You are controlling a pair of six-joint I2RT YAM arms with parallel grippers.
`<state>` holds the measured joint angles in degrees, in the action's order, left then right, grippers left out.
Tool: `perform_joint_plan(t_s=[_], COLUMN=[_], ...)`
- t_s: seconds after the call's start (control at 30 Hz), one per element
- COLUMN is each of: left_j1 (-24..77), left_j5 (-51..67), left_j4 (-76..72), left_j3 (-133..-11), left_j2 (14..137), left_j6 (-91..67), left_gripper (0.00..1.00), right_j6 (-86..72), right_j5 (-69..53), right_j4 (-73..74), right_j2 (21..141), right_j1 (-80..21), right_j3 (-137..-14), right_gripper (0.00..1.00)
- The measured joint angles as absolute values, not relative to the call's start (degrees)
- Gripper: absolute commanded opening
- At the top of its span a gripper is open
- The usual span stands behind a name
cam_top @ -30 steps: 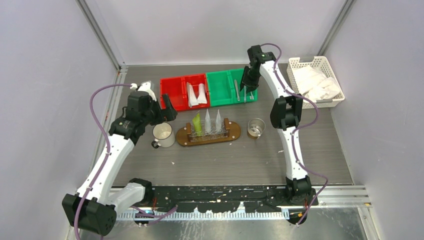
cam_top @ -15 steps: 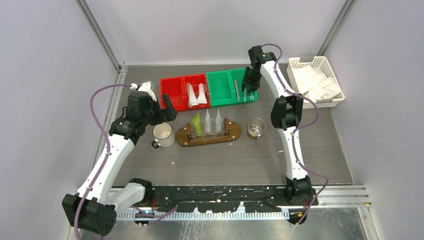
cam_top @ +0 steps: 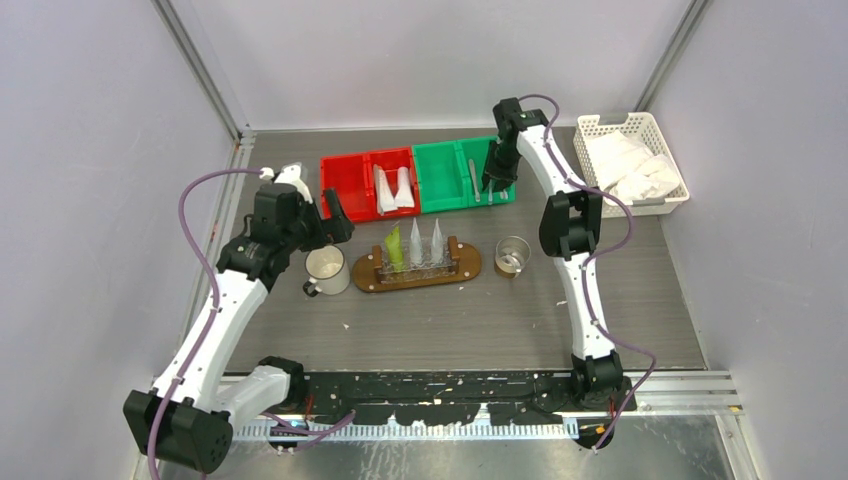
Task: Prepare toiletry sets of a toothbrush and toothpaste on the tray
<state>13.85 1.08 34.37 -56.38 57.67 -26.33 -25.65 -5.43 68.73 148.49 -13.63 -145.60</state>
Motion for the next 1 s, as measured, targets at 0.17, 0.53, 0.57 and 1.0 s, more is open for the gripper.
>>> perform_joint_plan(t_s=[0.17,0.53,0.57,1.0], left_j1=[13.85,13.85,13.85,13.85], left_j5=[1.08,-0.4,-0.82,-8.64], left_j4=[34.61,36.05,36.34,39.62], left_j3=[-56.38,-56.38,-56.38,-54.89], left_j2=[57.28,55.83,55.33,41.45], left_j6=[-26.3,-26.3,-26.3,-28.64], left_gripper=[1.0,0.99,0.99,1.0], right_j6=[-25.43,-25.69,-25.8,-27.4], right_j5=[-5.58,-6.31,-6.33,-18.63], right_j4=[68.71,66.22,66.17,69.17], right_j2=[148.55,144.81,143.9,116.22], right_j1=[-13.89,-14.22,-14.24,-19.64], right_j3=[-145.27,-140.46,-140.05,-139.98], right_gripper=[0.11,0.03,0.02,0.03])
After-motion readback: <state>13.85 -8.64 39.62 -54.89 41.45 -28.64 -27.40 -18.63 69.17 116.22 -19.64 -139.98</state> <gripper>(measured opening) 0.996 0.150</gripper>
